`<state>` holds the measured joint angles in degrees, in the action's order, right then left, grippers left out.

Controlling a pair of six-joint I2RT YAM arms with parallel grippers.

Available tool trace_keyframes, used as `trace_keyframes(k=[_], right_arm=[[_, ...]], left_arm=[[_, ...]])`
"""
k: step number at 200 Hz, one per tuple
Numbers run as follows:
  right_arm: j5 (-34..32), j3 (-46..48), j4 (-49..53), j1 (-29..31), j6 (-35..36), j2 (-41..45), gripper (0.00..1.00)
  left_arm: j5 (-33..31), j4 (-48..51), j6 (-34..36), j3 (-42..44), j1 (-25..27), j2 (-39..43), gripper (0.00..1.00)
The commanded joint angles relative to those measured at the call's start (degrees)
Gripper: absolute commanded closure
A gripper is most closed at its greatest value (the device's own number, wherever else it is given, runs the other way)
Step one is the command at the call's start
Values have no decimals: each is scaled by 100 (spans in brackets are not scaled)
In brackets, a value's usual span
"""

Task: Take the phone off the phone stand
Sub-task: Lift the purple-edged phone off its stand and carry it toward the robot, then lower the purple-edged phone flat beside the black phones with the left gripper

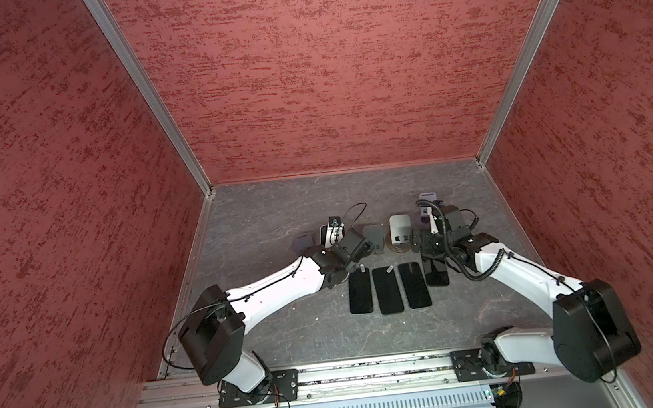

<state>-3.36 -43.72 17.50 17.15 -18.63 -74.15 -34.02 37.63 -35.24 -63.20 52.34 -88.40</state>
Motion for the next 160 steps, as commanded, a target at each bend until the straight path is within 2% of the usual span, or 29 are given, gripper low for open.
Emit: trace_keyframes(k=[1,77,160], right_arm=[[116,-232,164,-13,-141,19,1],[14,-330,387,-14,-289,148,1],[37,-330,404,-10,-343,179,1]], left_arm=[[41,31,-423,230,110,206,33],[260,403,-913,768,398,194,33],[940,506,-941,604,298,-664,33]])
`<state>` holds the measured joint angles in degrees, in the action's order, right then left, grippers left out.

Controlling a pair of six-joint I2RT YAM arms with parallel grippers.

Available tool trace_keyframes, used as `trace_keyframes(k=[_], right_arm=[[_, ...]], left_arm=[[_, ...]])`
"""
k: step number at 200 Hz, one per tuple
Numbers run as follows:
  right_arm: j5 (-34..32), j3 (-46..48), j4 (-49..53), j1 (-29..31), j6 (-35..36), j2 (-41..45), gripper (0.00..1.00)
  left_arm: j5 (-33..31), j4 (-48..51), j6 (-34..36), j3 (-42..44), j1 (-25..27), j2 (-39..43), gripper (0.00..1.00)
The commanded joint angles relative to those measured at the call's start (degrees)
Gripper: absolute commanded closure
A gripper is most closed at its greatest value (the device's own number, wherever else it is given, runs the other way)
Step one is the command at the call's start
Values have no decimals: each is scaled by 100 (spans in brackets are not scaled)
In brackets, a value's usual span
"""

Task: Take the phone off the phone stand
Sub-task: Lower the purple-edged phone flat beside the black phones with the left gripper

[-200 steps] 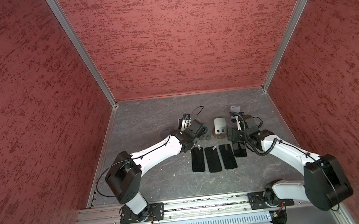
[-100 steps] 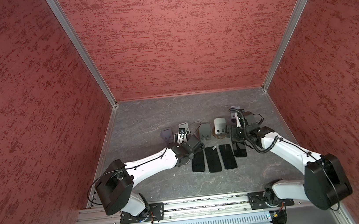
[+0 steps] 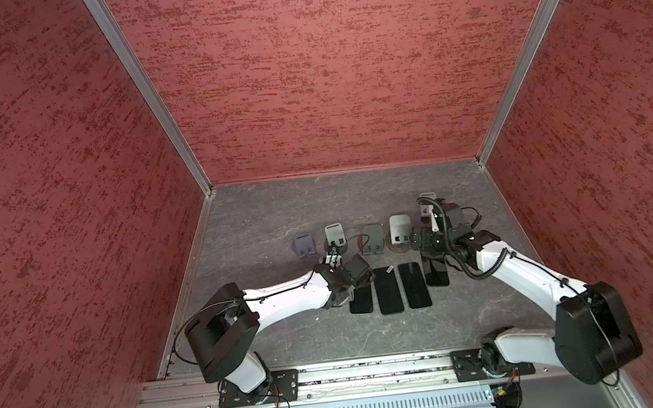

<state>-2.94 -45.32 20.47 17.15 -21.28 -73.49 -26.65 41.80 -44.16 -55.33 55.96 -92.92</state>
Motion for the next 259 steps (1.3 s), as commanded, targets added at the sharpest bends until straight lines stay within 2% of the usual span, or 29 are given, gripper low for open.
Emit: trace_keyframes(k=[1,110,259], right_arm=[[-5,-170,106,-10,-79,110,1],[-86,-145,65,-11,-4,-11,1],[-105,-52,-157,-10,51,-153,1]], left_arm=[[208,90,-49,-190,-62,-223,33],[727,69,14,-270,-312,-773,32],[960,715,-48,-690,-341,-1703,27]])
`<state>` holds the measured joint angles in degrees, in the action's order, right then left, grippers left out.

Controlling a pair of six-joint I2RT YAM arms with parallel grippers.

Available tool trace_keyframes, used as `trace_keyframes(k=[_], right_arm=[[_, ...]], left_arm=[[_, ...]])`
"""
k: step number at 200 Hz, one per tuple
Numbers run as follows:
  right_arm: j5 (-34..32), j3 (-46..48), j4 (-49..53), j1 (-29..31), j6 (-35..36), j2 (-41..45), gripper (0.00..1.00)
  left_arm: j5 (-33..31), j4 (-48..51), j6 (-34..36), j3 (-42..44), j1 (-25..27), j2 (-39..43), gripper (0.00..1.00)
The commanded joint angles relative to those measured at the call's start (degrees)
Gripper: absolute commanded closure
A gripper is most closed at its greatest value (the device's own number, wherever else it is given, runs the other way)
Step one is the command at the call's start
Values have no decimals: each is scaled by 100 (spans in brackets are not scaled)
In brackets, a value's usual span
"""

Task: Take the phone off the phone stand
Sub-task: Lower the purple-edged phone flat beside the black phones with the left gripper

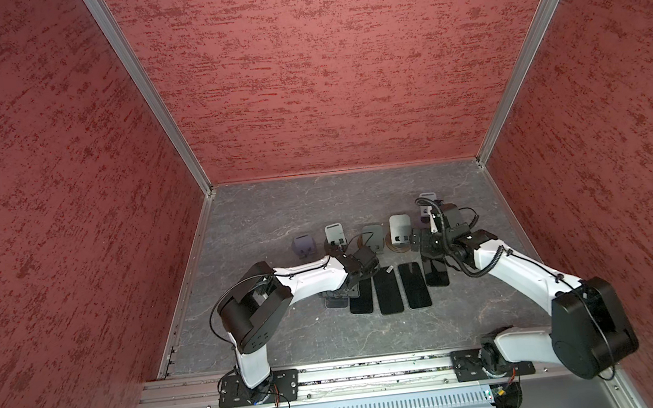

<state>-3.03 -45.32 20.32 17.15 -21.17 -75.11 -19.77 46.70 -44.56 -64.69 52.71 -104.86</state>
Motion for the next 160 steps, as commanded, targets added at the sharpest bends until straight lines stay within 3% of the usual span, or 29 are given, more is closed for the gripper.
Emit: trace_keyframes(k=[1,160], right_arm=[[-95,-54,-142,-10,41,12,1],[-130,-67,-140,-12,95,-16,1]], left_arm=[[267,226,-9,246,-15,-510,27],[210,314,-64,266,-21,-588,22]])
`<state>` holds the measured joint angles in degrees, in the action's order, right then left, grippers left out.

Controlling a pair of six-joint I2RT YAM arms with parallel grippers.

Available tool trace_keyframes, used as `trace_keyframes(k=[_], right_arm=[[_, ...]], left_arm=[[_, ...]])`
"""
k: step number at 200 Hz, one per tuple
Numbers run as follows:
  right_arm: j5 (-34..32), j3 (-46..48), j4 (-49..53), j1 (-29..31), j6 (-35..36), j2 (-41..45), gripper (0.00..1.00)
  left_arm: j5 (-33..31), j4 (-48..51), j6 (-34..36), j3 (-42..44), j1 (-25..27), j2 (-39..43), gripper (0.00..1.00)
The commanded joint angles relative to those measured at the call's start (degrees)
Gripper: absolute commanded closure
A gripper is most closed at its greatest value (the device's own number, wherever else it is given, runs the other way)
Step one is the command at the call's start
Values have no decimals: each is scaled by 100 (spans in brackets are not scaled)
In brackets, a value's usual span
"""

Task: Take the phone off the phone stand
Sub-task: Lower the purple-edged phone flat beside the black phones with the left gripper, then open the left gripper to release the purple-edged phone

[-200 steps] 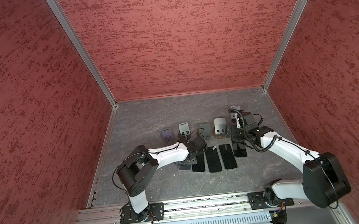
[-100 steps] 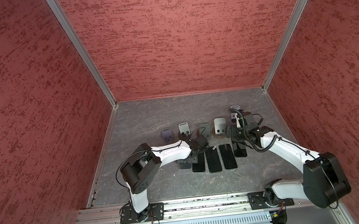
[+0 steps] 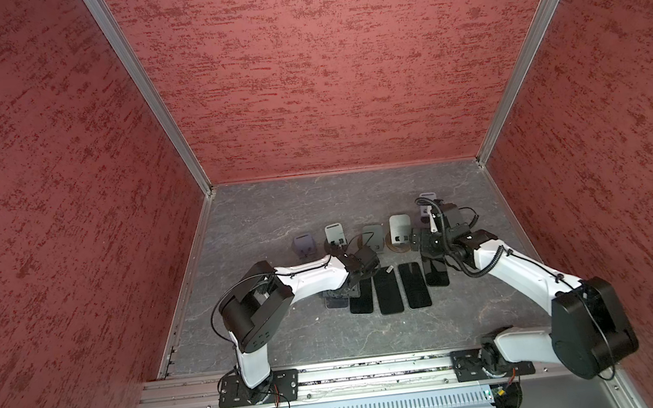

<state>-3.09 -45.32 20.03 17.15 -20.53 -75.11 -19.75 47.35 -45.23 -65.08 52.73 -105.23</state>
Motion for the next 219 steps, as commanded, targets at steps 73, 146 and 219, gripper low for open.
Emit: trace_keyframes(k=[73,146,219], right_arm=[[-158,-2,-118,-10,39,58,1],[-204,84,-96,-10,43,193,1],[-237,59,-24,-10,32,247,1]], left_arm=[[374,414,49,302,-35,-630,20],[318,389,15,335,-26,-563,20],[-171,178,174,360,7,242,19]])
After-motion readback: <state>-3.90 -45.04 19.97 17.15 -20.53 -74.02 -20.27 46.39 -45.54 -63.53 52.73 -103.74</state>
